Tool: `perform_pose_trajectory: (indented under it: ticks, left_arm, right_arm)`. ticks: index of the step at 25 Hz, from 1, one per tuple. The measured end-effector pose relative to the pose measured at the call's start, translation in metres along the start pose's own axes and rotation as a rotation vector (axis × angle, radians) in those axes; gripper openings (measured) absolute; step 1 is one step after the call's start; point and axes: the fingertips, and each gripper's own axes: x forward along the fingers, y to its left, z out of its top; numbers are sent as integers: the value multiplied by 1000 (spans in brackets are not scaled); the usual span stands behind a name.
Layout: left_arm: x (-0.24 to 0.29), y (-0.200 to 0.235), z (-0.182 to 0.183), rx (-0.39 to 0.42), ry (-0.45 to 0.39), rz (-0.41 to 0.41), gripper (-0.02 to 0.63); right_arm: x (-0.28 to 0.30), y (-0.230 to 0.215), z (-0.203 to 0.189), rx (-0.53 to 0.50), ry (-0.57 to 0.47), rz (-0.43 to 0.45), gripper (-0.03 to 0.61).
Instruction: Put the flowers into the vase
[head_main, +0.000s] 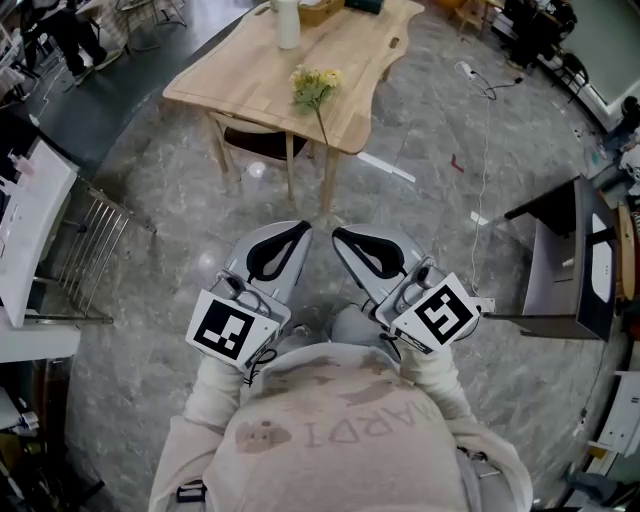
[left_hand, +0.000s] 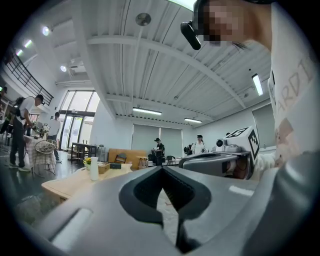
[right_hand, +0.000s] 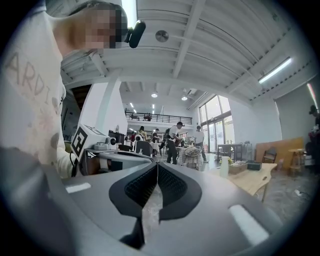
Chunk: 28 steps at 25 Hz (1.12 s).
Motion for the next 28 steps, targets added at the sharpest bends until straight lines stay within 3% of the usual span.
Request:
perform_pose_trajectory:
  ticks: [5,12,28]
  left_arm:
    - [-3,9,-8,-45,3,-37,2]
    - [28,38,-9,-41,7,-33,2]
    - [179,126,1,-53,-6,52,2]
  right_arm:
    - [2,0,-4,48,-15,-47,52]
    - [20,-41,-5,75,-38,-59,52]
    - [79,-207,-8,82,-35,59,60]
